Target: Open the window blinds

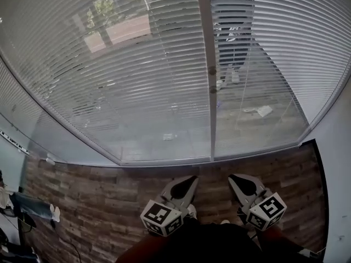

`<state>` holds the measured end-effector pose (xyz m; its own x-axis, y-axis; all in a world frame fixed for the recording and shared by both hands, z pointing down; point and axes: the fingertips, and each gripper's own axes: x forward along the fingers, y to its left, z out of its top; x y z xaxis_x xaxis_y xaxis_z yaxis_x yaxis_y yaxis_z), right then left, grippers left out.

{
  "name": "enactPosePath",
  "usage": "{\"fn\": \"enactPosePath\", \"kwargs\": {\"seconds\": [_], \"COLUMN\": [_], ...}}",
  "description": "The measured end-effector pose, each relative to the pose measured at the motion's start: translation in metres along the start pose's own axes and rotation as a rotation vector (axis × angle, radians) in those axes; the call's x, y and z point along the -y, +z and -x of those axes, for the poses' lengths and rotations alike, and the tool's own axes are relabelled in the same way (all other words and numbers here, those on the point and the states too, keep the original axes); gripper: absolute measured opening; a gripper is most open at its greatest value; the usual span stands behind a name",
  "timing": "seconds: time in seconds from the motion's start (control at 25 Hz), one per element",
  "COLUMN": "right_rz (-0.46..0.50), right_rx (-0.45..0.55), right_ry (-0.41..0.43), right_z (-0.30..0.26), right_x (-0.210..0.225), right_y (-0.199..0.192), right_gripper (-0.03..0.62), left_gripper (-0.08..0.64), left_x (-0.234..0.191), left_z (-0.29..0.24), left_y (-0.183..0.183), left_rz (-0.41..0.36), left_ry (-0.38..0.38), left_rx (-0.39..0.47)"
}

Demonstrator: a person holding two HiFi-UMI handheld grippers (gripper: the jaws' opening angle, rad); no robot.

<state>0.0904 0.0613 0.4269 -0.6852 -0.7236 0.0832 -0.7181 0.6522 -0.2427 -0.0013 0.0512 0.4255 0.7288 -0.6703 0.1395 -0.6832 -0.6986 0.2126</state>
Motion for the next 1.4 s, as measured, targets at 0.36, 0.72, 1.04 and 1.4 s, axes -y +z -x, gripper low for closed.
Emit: {"fn": "enactPosePath", "kwargs": {"seconds": [0.36, 0.72, 1.04, 1.4], "right_rz": [0.026, 0.043, 0.053, 0.071], "right_rx": [-0.026, -0.020, -0.061, -0.070], "right_ry": [-0.030, -0.090, -0.099, -0.015], "right_z": [-0.086, -0.142, -0.150, -0.143], "right_x": [-0.009, -0.011, 0.003, 0.055], "right_y": [-0.001, 0.003, -0.001, 0.022], "right_gripper": [0.026, 0.026, 0.026, 0.026], "left_gripper": [0.002, 0.002, 0.000, 0.002], "left_x": [-0.088, -0.144, -0.160, -0.144], "left_z": [0.006, -0.003, -0.019, -0.063], "left_y": [0.010, 0.014, 0.015, 0.023], "left_rz": [0.023, 0.017, 0.038, 0.057], "left_ry": [-0.027, -0.096, -0.100, -0.014], "left_rx": [0.027, 0.004, 0.007, 0.015]}}
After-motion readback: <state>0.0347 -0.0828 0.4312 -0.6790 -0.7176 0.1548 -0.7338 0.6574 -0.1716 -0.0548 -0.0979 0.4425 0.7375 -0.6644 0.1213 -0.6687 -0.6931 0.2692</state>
